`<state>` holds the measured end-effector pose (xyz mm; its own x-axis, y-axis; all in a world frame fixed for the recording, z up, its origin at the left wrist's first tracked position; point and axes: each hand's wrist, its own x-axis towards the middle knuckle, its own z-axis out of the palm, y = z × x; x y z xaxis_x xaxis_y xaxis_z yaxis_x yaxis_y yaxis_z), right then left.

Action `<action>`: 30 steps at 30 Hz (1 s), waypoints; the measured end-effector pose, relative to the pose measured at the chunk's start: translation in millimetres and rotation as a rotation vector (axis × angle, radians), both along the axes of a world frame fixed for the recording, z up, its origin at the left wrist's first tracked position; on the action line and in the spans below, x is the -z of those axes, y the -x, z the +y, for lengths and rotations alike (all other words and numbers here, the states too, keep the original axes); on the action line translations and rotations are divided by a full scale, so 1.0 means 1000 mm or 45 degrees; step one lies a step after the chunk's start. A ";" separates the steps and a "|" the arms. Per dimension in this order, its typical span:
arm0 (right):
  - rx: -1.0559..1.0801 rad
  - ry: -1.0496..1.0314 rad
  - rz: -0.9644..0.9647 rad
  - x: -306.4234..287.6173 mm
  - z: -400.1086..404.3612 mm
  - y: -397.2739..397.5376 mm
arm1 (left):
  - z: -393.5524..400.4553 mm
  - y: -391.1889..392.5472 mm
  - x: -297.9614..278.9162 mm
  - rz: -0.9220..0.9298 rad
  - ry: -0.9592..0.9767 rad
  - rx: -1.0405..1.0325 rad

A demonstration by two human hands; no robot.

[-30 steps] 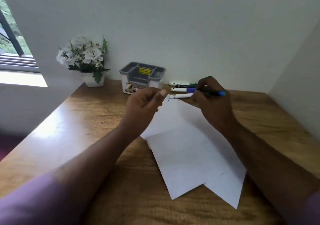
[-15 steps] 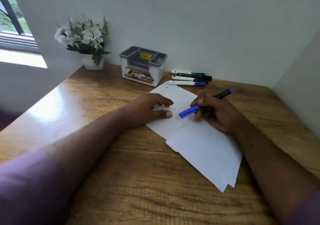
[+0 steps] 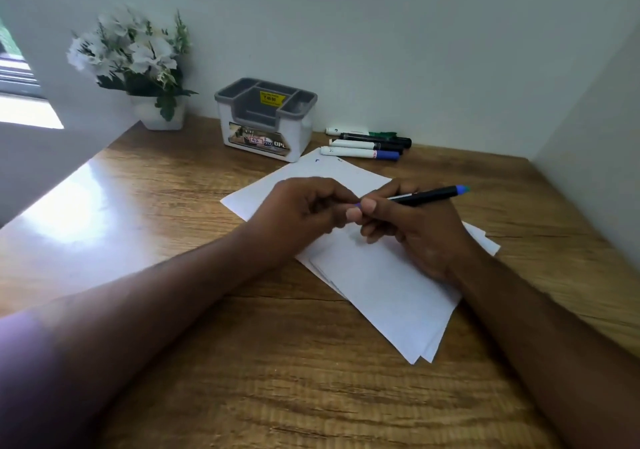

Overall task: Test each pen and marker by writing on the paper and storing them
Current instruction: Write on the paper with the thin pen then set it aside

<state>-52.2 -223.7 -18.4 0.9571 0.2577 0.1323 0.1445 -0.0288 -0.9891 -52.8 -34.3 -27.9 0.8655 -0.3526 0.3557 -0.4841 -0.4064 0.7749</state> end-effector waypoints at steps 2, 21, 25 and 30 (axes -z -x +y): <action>-0.030 -0.013 0.002 -0.003 0.000 -0.001 | 0.001 -0.004 -0.001 -0.033 -0.045 -0.015; 0.250 -0.543 0.072 -0.013 -0.018 -0.001 | 0.051 -0.024 -0.014 -0.341 0.051 -0.261; 0.245 -0.495 0.097 -0.006 0.001 0.002 | 0.026 -0.017 -0.009 -0.277 -0.037 -0.046; 0.140 -0.486 0.145 0.000 0.000 0.008 | 0.024 -0.017 -0.002 0.013 -0.176 -0.006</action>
<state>-60.3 -223.8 -18.6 0.9903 0.1057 0.0904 0.0502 0.3343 -0.9411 -36.1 -10.8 -25.7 0.8706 -0.3938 0.2949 -0.4742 -0.5119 0.7163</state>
